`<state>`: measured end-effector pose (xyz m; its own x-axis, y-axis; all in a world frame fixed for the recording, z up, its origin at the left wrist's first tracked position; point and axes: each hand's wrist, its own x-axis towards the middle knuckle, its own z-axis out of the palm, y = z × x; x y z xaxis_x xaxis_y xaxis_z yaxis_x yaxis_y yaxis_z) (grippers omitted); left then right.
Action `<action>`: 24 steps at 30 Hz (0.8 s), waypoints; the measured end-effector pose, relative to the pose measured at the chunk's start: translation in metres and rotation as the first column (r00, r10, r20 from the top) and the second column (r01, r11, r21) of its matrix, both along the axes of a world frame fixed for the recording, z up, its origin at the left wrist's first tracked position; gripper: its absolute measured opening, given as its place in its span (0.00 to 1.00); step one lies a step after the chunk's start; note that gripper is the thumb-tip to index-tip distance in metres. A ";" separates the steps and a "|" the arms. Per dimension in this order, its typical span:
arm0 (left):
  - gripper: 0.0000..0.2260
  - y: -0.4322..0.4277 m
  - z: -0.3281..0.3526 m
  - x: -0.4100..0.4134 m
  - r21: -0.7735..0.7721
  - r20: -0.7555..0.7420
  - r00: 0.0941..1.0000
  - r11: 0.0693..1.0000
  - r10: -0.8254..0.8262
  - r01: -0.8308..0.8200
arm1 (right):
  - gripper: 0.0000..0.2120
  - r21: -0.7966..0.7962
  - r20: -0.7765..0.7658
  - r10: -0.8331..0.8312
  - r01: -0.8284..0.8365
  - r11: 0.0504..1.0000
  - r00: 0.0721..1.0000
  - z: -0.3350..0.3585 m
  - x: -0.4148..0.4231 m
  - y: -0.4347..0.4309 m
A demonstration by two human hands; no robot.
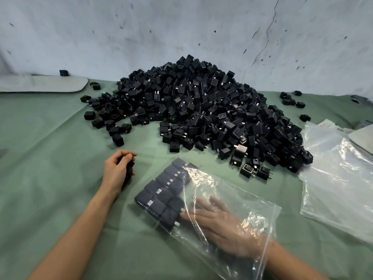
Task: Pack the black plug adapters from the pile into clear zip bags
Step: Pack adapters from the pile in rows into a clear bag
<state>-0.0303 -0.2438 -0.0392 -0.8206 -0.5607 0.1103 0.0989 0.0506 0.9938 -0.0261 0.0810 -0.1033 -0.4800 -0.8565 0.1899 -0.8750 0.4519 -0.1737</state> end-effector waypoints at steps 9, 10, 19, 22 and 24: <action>0.16 -0.004 -0.003 -0.001 0.093 -0.069 0.997 0.995 0.033 -0.026 | 0.22 -0.014 0.106 -0.059 0.061 0.998 0.993 -0.021 0.001 -0.008; 0.16 -0.004 -0.002 -0.001 0.096 -0.070 0.997 0.995 0.036 -0.029 | 0.22 -0.031 0.114 -0.054 0.058 0.998 0.992 -0.017 0.004 -0.008; 0.16 0.001 0.001 -0.001 0.090 -0.064 0.997 0.996 0.033 -0.027 | 0.20 0.243 -0.103 -0.119 0.141 0.960 0.988 0.052 0.040 -0.018; 0.17 0.002 0.002 -0.001 0.091 -0.074 0.997 0.995 0.036 -0.030 | 0.22 0.290 -0.134 -0.179 0.212 0.933 0.975 0.061 0.047 -0.020; 0.18 0.002 0.002 0.000 0.102 -0.081 0.996 0.994 0.044 -0.036 | 0.24 0.298 -0.092 -0.190 0.210 0.931 0.977 0.062 0.048 -0.020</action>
<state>-0.0306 -0.2421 -0.0377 -0.7876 -0.6047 0.1187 0.1812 -0.0431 0.9825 0.0220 0.0613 -0.0417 -0.6430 -0.7652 -0.0307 -0.7656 0.6413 0.0507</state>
